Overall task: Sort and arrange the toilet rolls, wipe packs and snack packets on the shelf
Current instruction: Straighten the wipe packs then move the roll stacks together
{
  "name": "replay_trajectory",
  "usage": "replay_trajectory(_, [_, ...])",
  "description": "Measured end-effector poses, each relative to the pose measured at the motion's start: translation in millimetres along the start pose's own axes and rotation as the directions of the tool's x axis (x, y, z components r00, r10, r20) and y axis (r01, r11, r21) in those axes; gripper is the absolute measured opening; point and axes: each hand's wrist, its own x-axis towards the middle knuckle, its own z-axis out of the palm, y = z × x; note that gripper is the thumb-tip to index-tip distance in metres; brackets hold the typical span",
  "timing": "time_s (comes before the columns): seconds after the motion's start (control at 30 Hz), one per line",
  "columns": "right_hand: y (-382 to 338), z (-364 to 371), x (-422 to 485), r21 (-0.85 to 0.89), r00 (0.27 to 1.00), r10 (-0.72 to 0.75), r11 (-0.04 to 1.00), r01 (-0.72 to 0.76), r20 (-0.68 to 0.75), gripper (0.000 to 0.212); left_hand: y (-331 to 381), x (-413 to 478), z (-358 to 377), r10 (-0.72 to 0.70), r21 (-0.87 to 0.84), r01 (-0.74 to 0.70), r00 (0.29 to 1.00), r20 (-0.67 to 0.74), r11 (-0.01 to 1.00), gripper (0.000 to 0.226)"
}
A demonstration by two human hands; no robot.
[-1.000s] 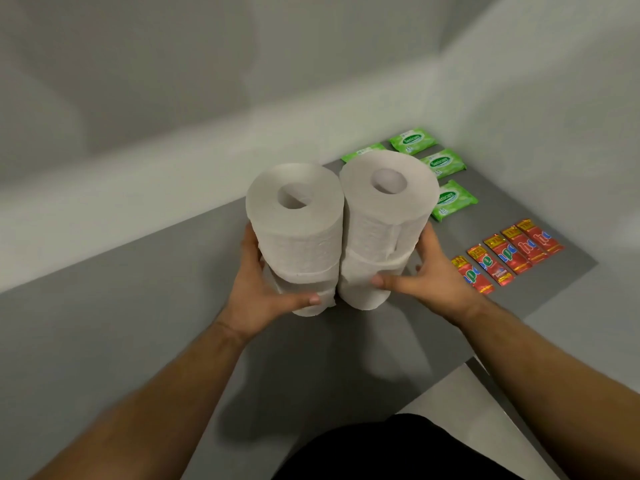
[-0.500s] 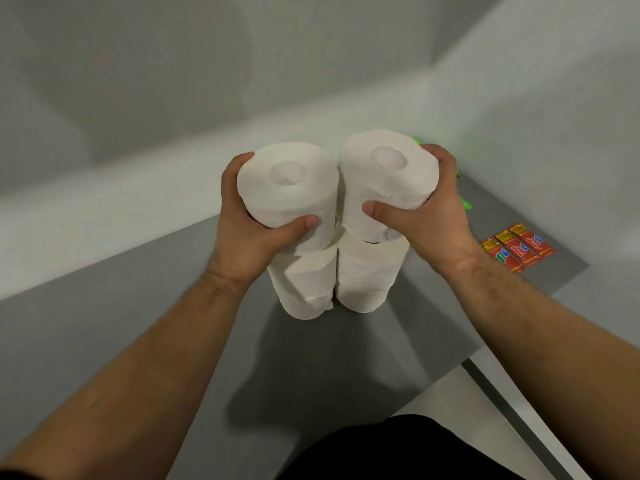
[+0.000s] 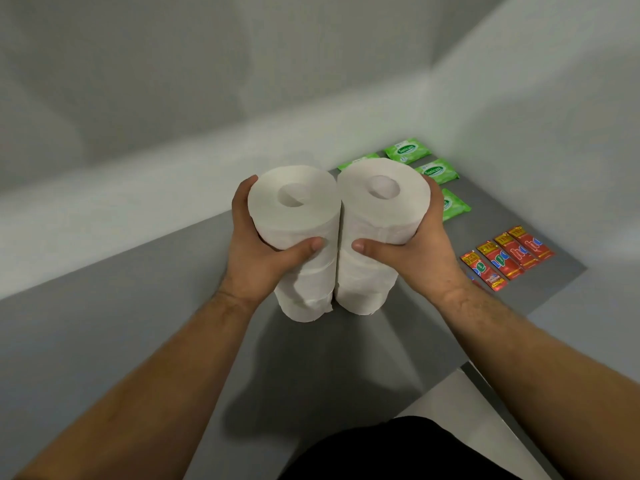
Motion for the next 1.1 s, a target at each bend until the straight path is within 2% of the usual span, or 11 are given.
replay_trajectory(0.07, [6, 1, -5, -0.008, 0.999, 0.030, 1.000, -0.030, 0.042, 0.126, -3, -4, 2, -0.030, -0.003, 0.030, 0.999, 0.013, 1.000, 0.125])
replay_trajectory(0.13, [12, 3, -11, -0.024, 0.995, 0.073, 0.997, -0.071, 0.068, 0.129, -7, -7, 4, -0.036, 0.010, 0.036, 0.999, 0.018, 0.999, 0.123])
replay_trajectory(0.3, [18, 6, -18, -0.103, 0.994, 0.108, 0.989, -0.106, 0.017, 0.124, -13, -8, 5, -0.035, 0.040, 0.036, 0.999, -0.019, 0.999, 0.113])
replay_trajectory(0.47, [21, 6, -19, -0.123, 0.991, 0.119, 0.986, -0.112, 0.054, 0.124, -28, -15, 7, -0.033, 0.054, 0.031, 0.998, 0.044, 0.998, 0.131])
replay_trajectory(0.6, [27, 2, -15, -0.169, 0.988, 0.143, 0.977, -0.132, 0.054, 0.115, -38, -16, 6, -0.057, 0.101, 0.053, 0.997, 0.043, 0.993, 0.127])
replay_trajectory(0.83, [34, -3, -8, -0.176, 0.985, 0.135, 0.978, -0.114, 0.110, 0.120, -35, -17, 3, -0.054, 0.139, 0.046, 0.997, 0.054, 0.989, 0.116])
replay_trajectory(0.97, [39, -2, -7, -0.150, 0.982, 0.144, 0.981, -0.124, 0.125, 0.119, -44, -14, 2, -0.044, 0.107, 0.037, 0.997, 0.069, 0.994, 0.117])
replay_trajectory(1.1, [54, 2, -11, -0.150, 0.947, 0.276, 0.956, -0.253, 0.166, 0.125, -58, -32, 6, -0.167, 0.128, 0.156, 0.983, 0.080, 0.979, 0.129])
